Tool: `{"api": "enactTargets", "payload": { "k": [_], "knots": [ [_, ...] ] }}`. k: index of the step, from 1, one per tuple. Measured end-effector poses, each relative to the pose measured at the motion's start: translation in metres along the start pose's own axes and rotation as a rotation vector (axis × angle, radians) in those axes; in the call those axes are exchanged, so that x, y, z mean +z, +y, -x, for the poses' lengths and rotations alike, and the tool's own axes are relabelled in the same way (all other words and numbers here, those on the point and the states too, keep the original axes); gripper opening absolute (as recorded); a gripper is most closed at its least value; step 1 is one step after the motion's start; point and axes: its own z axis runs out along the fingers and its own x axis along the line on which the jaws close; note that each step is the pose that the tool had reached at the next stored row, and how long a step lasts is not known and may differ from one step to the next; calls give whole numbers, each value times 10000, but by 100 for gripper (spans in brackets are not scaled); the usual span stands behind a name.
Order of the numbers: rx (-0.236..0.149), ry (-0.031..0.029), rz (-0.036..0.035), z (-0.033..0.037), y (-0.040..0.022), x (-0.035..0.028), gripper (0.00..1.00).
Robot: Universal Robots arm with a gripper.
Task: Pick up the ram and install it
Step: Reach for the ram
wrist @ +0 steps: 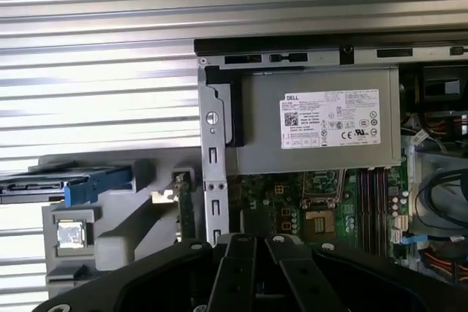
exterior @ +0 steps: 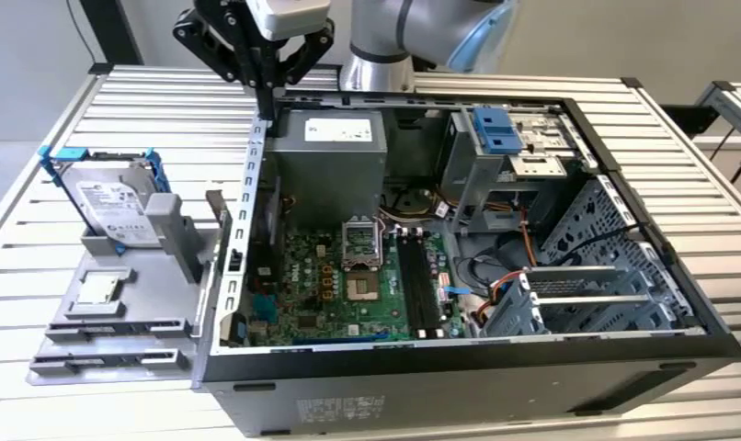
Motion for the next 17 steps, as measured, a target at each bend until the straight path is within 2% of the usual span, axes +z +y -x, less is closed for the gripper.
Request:
{"api": "enactTargets", "payload": {
  "k": [10, 17],
  "knots": [
    [-1, 0, -1, -169, -12, -4, 0],
    [-3, 0, 0, -255, -18, -6, 0]
  ]
}}
